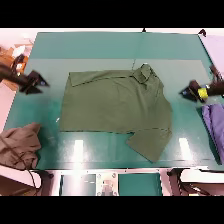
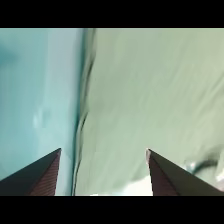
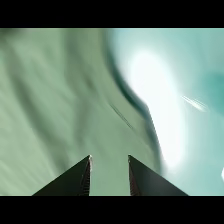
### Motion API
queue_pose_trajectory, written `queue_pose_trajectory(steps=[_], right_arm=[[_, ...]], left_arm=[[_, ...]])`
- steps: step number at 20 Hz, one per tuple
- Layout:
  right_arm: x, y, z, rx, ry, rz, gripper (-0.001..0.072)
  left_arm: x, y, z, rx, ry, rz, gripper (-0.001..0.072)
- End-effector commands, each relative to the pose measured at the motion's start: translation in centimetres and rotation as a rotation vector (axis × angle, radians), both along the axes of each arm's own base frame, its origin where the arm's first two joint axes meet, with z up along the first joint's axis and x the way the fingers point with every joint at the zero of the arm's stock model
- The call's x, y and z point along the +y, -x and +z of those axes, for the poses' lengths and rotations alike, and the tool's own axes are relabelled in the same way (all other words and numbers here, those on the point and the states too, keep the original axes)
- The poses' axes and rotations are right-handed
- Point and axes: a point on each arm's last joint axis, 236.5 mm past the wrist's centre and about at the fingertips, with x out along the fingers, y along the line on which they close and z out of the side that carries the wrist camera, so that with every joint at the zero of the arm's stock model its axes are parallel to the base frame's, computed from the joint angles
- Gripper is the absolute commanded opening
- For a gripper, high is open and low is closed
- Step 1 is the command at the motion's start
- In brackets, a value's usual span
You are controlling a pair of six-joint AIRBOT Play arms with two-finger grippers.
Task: Fold the shirts.
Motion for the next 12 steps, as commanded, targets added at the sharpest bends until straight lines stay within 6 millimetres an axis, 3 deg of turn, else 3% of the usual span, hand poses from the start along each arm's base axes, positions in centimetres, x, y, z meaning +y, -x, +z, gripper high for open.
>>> queue_pose_trajectory(steps=[1,4,5,8,12], right_arm=[[-1.9,9.2,-2.8,0.132,0.005,-0.129,0.0293],[-2.8,11.7,-4.8,0.113,-0.003,-0.295,0.031],[-2.5,12.2,-5.5,0.119,-0.015,-0.316,0.0372],[-1.3,13.1,-6.7,0.152,-0.042,-0.314,0.0374],[1.8,13.8,-7.7,0.183,-0.117,-0.289,0.0374]], left_arm=[[-0.1,8.7,-2.8,0.12,-0.017,0.007,0.0594],[-2.1,13.7,-5.9,0.162,-0.019,0.026,0.0594],[-3.2,14.3,-6.8,0.166,0.011,0.04,0.0594],[-5.5,15.5,-9.5,0.172,0.039,0.052,0.0593],[-8.1,14.8,-11.7,0.118,-0.005,0.04,0.0593]])
